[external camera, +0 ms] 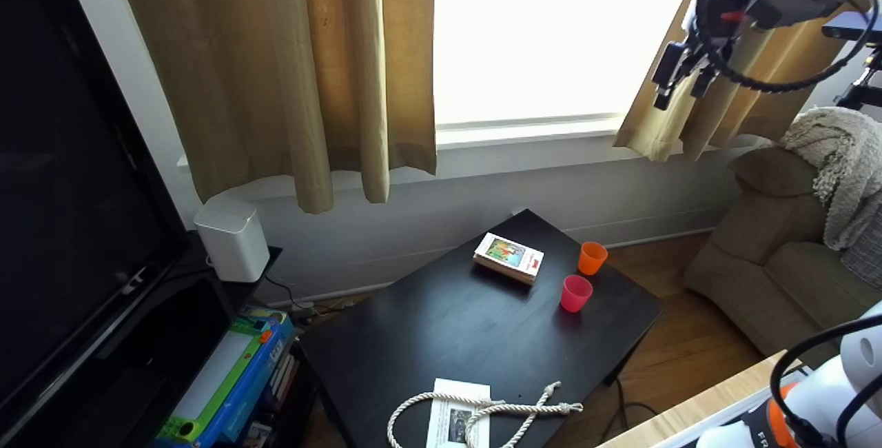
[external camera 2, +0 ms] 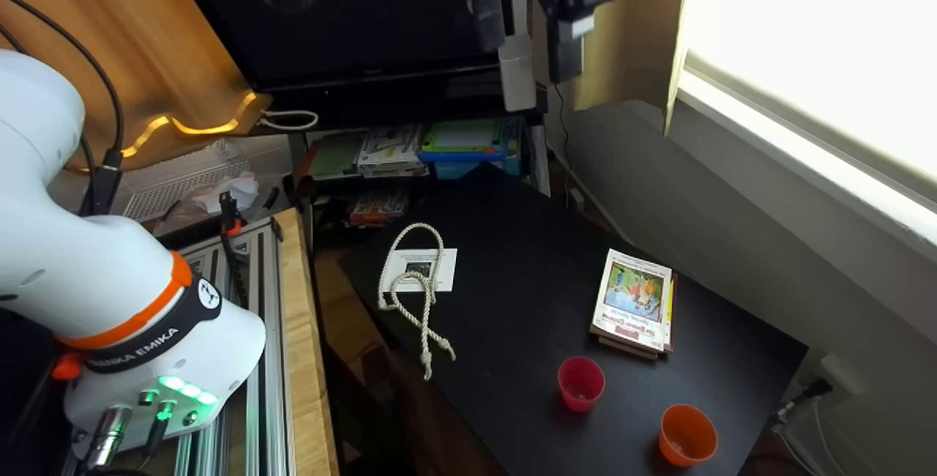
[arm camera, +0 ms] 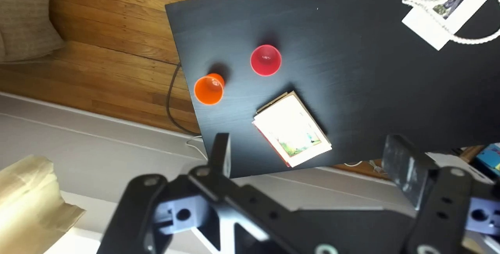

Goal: Stack up the cups on the table

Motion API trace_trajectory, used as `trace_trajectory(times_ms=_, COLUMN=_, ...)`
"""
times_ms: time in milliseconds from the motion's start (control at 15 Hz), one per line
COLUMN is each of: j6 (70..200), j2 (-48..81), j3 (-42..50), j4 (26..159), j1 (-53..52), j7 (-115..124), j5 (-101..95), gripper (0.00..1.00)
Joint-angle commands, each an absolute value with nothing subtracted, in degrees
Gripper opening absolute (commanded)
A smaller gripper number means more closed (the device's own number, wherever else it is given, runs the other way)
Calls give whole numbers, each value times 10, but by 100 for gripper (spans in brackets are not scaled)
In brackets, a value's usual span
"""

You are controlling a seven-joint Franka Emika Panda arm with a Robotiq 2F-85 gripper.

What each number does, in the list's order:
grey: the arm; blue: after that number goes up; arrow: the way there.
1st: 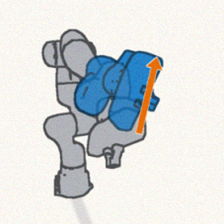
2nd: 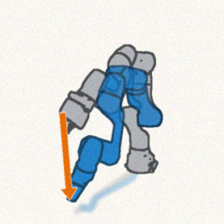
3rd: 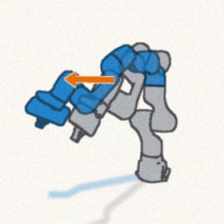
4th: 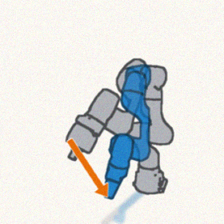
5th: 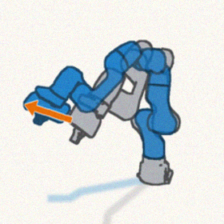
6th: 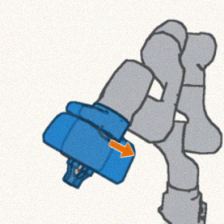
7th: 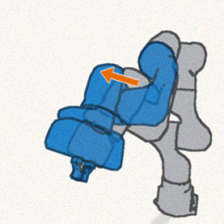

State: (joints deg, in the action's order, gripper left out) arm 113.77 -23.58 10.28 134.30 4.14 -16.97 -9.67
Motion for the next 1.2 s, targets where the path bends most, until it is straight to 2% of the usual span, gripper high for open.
trace_trajectory(times_ms=0, j6=1246, j2=-173, j3=77, j4=1389, j1=42, j7=-82, j5=-80, gripper=100)
trace_trajectory(times_ms=400, j6=1483, j2=-36, j3=65, j4=1443, j1=37, j7=-25, j5=13, gripper=100)
trace_trajectory(times_ms=733, j6=1643, j2=97, j3=46, j4=1443, j1=48, j7=-118, j5=151, gripper=100)
trace_trajectory(times_ms=800, j6=1606, j2=51, j3=52, j4=1450, j1=47, j7=-69, j5=92, gripper=100)
trace_trajectory(times_ms=1133, j6=1641, j2=102, j3=40, j4=1439, j1=55, j7=-93, j5=123, gripper=100)
